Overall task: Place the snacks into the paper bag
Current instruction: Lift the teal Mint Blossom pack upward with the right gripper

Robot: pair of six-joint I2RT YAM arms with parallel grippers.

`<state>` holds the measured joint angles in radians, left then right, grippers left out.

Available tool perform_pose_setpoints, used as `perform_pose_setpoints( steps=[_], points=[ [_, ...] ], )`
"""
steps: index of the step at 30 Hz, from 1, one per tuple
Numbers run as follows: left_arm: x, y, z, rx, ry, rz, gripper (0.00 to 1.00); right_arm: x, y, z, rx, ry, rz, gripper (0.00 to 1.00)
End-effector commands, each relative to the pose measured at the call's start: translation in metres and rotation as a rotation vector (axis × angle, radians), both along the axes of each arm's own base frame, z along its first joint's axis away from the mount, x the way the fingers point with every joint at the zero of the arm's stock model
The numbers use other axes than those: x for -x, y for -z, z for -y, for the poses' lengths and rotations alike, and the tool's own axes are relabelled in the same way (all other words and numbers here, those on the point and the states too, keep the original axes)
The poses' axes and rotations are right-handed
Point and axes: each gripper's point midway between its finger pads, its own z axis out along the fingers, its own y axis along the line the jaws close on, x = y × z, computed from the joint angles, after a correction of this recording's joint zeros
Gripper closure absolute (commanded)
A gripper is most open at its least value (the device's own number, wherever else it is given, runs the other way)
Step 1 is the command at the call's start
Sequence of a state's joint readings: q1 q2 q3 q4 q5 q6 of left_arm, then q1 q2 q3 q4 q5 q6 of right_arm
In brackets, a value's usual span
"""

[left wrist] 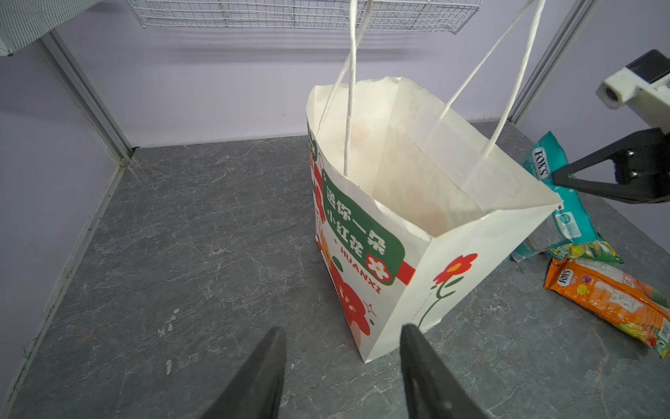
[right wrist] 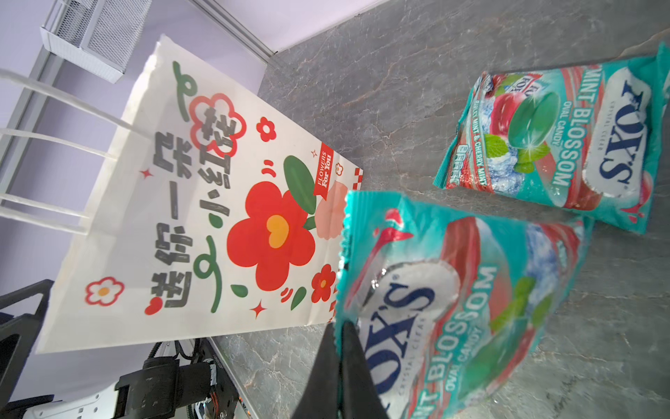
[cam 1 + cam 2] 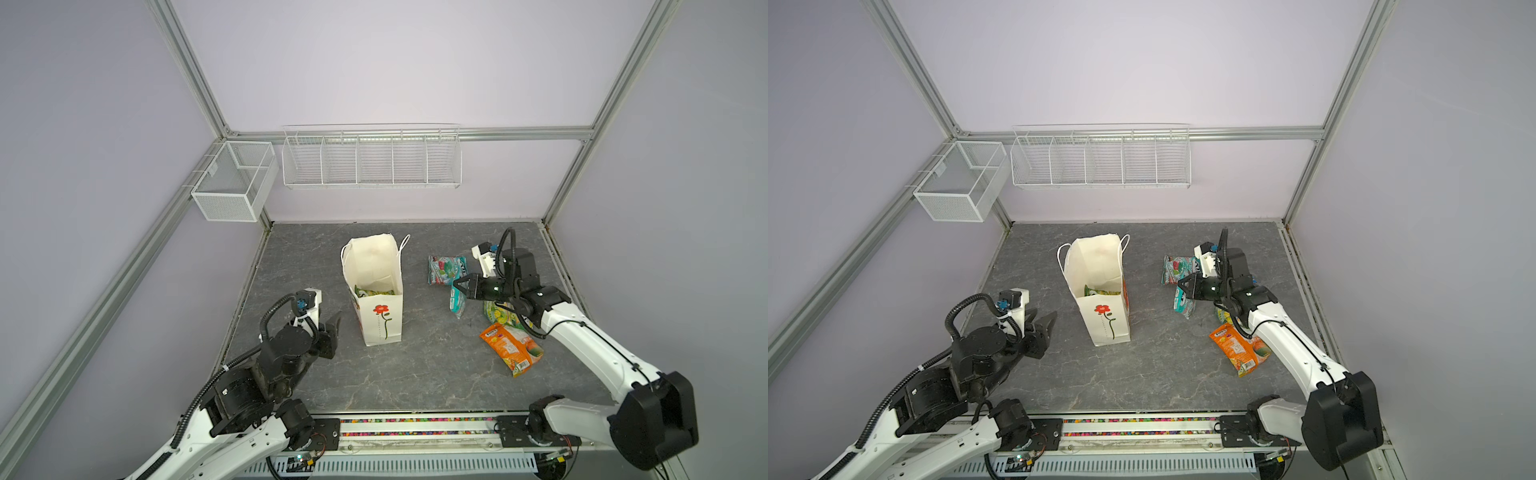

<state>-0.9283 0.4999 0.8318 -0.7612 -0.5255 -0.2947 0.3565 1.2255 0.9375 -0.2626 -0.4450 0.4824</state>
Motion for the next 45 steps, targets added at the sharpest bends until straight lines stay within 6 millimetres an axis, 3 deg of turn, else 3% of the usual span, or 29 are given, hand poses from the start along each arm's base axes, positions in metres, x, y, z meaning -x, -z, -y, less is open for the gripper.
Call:
perform_pose_setpoints(
  steps=[1,22,45],
  points=[
    [0.001,0.004,-0.004,-0.007,-0.007,-0.005,0.49,0.006,-0.03,-0.001,-0.006,-0.021,0.082,0.94],
    [0.002,0.003,-0.003,-0.001,-0.002,-0.004,0.49,0.05,-0.149,-0.003,-0.076,-0.078,0.322,0.93],
    [0.004,0.003,0.0,0.021,0.014,-0.016,0.49,0.084,-0.227,-0.02,-0.116,-0.177,0.492,0.93]
  ],
)
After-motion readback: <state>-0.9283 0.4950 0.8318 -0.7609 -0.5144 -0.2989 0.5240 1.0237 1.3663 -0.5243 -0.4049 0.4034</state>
